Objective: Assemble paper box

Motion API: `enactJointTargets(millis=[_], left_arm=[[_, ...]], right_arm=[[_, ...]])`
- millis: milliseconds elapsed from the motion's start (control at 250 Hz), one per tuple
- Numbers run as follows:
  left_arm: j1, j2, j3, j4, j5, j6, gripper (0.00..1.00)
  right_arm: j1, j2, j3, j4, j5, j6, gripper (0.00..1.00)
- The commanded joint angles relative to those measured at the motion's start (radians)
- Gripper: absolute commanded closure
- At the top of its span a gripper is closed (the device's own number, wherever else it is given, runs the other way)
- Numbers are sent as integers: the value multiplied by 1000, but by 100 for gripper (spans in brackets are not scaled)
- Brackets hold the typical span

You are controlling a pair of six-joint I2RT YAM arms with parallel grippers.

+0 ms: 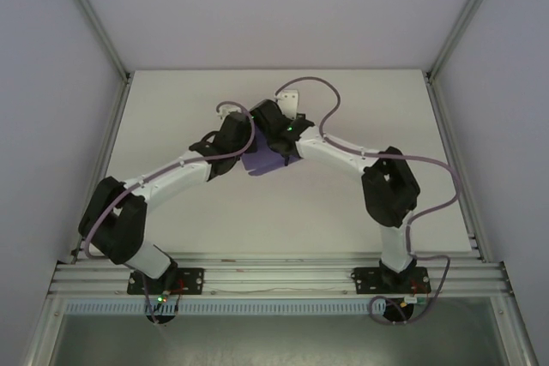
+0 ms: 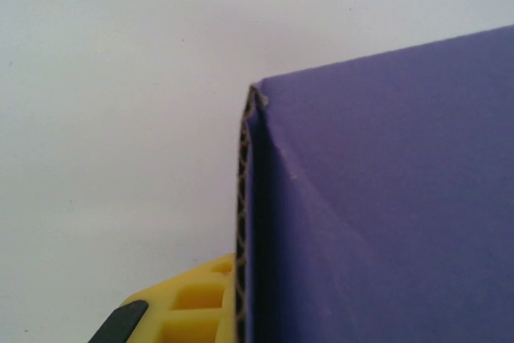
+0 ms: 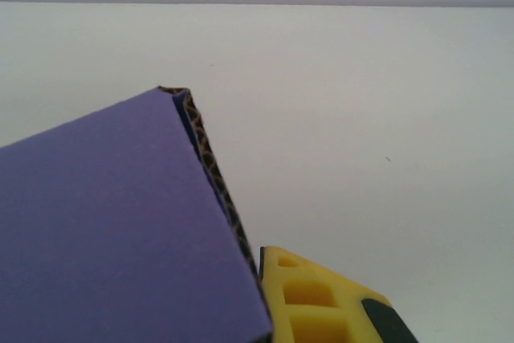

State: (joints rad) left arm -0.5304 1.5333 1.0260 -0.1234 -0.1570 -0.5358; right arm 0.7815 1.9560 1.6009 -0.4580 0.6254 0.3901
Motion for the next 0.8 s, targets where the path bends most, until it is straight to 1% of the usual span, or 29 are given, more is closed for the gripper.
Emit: enactJointTargets(millis=[0, 104, 164, 196, 236, 296, 316, 364, 448, 500, 536, 568, 636, 660, 720, 779, 795], left_arm=[[15, -37, 40, -117, -119, -99, 100], [15, -15, 52, -105, -91, -101, 100], [14, -6, 60, -91, -64, -94, 100], [15, -3, 61, -75, -44, -84, 100], [15, -2, 61, -59, -15, -68, 100], [13, -4, 62, -45, 11, -44, 100], [13, -7, 60, -40, 15, -40, 100], [14, -13, 53, -32, 20, -31, 100], [13, -28, 40, -14, 34, -23, 100], [13, -36, 31, -4, 50, -21, 100], [13, -39, 28, -4, 57, -1, 100], [13, -40, 30, -8, 58, 6, 100], [13, -39, 34, -20, 59, 13, 100], [13, -40, 34, -23, 56, 13, 100], [13, -43, 33, -27, 59, 24, 100], [13, -47, 30, -26, 66, 27, 100], [14, -50, 29, -25, 70, 31, 100]], right_arm=[[-135, 53, 12, -210, 471, 178, 100], [-134, 43, 5, -145, 451, 141, 100], [-134, 10, -47, -34, 410, 113, 100], [-136, -22, -102, 80, 333, 35, 100], [-142, -69, -189, 245, 190, -69, 100], [-151, -146, -320, 447, -30, -143, 100], [-157, -170, -358, 500, -99, -153, 95], [-174, -228, -445, 611, -264, -160, 80], [-213, -307, -551, 742, -533, -183, 72], [-231, -345, -593, 773, -655, -219, 60], [-236, -371, -611, 776, -710, -240, 51], [-239, -395, -627, 772, -759, -275, 45], [-239, -447, -649, 728, -810, -349, 38], [-240, -467, -654, 705, -829, -381, 33], [-240, -514, -670, 660, -867, -458, 18], [-238, -562, -691, 643, -855, -483, 2], [-239, -575, -698, 640, -850, -487, 0]])
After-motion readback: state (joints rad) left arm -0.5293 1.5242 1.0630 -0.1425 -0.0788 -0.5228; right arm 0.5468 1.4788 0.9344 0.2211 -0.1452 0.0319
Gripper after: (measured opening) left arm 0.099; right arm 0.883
